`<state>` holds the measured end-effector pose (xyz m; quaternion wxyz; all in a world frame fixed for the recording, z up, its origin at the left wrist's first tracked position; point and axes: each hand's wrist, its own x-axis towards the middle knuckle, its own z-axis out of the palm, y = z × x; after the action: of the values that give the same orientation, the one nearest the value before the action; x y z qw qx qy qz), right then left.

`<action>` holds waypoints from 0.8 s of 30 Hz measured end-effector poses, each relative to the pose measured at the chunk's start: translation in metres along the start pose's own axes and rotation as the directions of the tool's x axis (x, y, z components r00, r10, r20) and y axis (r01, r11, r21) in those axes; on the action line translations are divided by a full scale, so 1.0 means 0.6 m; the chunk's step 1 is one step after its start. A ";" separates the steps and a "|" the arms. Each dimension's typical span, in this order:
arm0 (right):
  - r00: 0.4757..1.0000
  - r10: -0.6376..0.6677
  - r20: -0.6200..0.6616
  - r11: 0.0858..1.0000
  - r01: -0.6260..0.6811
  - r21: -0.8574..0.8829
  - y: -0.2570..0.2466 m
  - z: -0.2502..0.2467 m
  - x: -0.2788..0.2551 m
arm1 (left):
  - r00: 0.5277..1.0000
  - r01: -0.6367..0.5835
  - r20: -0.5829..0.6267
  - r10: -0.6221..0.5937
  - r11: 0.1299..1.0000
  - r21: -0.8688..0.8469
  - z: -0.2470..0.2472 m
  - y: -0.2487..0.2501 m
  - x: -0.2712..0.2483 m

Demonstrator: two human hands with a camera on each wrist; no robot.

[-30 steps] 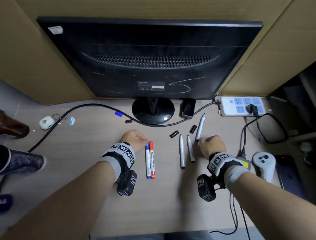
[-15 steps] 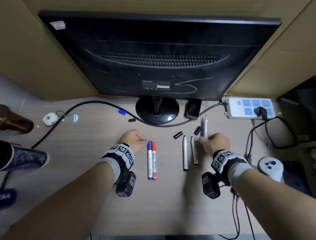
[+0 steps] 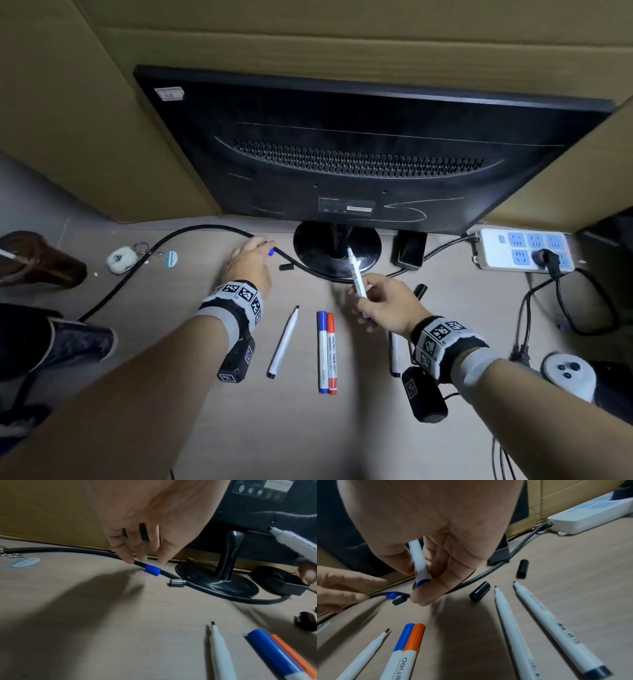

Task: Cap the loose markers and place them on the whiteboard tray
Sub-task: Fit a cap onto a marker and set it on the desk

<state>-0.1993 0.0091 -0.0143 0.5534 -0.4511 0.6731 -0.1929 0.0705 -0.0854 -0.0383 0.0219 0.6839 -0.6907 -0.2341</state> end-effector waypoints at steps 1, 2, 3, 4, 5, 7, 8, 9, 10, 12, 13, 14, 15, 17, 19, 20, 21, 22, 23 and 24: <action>1.000 0.008 0.014 1.000 -0.008 0.005 -0.003 0.004 0.002 | 1.000 -0.020 0.021 0.019 1.000 0.019 0.002 -0.003 0.009; 1.000 0.017 0.022 1.000 -0.017 0.001 -0.006 0.008 0.005 | 0.998 -0.039 0.048 0.037 0.998 0.041 0.004 -0.006 0.018; 0.999 0.027 0.025 1.000 -0.027 -0.007 -0.010 0.010 0.008 | 0.996 -0.057 0.071 0.053 0.997 0.058 0.006 -0.011 0.027; 0.999 0.038 0.026 0.999 -0.038 -0.012 -0.013 0.011 0.011 | 0.994 -0.067 0.086 0.061 0.995 0.068 0.007 -0.014 0.034; 0.998 0.050 0.025 0.999 -0.050 -0.011 -0.016 0.012 0.014 | 0.993 -0.074 0.094 0.067 0.995 0.072 0.010 -0.016 0.041; 0.998 0.063 0.028 0.998 -0.063 -0.003 -0.022 0.013 0.020 | 0.993 -0.081 0.095 0.073 0.993 0.080 0.014 -0.018 0.048; 0.997 0.066 0.030 0.998 -0.066 0.000 -0.024 0.014 0.023 | 0.993 -0.078 0.093 0.071 0.994 0.081 0.014 -0.018 0.048; 0.997 0.066 0.031 0.998 -0.066 0.001 -0.026 0.015 0.024 | 0.994 -0.073 0.085 0.066 0.994 0.075 0.016 -0.022 0.049; 0.997 0.065 0.032 0.998 -0.066 0.003 -0.028 0.016 0.025 | 0.996 -0.061 0.073 0.056 0.996 0.068 0.019 -0.027 0.048; 0.997 0.069 0.030 0.997 -0.070 0.013 -0.030 0.020 0.026 | 0.998 -0.024 0.058 0.021 0.998 0.053 0.022 -0.037 0.049; 0.997 0.073 0.028 0.997 -0.074 0.018 -0.031 0.021 0.026 | 0.998 -0.008 0.066 0.004 0.999 0.050 0.023 -0.040 0.050; 0.997 0.076 0.026 0.997 -0.077 0.022 -0.031 0.022 0.025 | 0.996 0.009 0.091 -0.014 0.999 0.050 0.024 -0.042 0.052; 0.997 0.075 0.025 0.997 -0.076 0.023 -0.031 0.023 0.024 | 0.993 0.033 0.116 -0.039 0.998 0.050 0.026 -0.045 0.055; 0.997 0.072 0.024 0.997 -0.072 0.013 -0.029 0.023 0.022 | 0.983 0.102 0.148 -0.109 0.993 0.053 0.024 -0.047 0.056; 0.997 0.074 0.021 0.997 -0.074 0.002 -0.028 0.020 0.020 | 0.983 0.118 0.136 -0.124 0.992 0.048 0.022 -0.045 0.057; 0.997 0.077 0.020 0.997 -0.077 0.000 -0.027 0.018 0.019 | 0.986 0.124 0.105 -0.127 0.992 0.035 0.023 -0.046 0.056; 0.997 0.073 0.017 0.997 -0.073 -0.002 -0.027 0.019 0.016 | 0.988 0.141 0.058 -0.141 0.990 0.005 0.020 -0.047 0.051; 0.998 0.067 0.015 0.998 -0.067 -0.002 -0.028 0.020 0.012 | 0.987 0.161 0.009 -0.160 0.987 -0.025 0.016 -0.047 0.044; 0.998 0.065 0.014 0.998 -0.065 0.000 -0.028 0.020 0.012 | 0.983 0.173 -0.058 -0.175 0.984 -0.042 0.015 -0.047 0.042; 0.998 0.063 0.014 0.998 -0.063 -0.001 -0.027 0.020 0.012 | 0.976 0.181 -0.121 -0.184 0.983 -0.035 0.013 -0.047 0.042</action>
<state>-0.1819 -0.0022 -0.0101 0.5636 -0.4312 0.6831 -0.1723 0.0922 -0.1057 -0.0625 0.0513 0.7572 -0.6195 -0.2008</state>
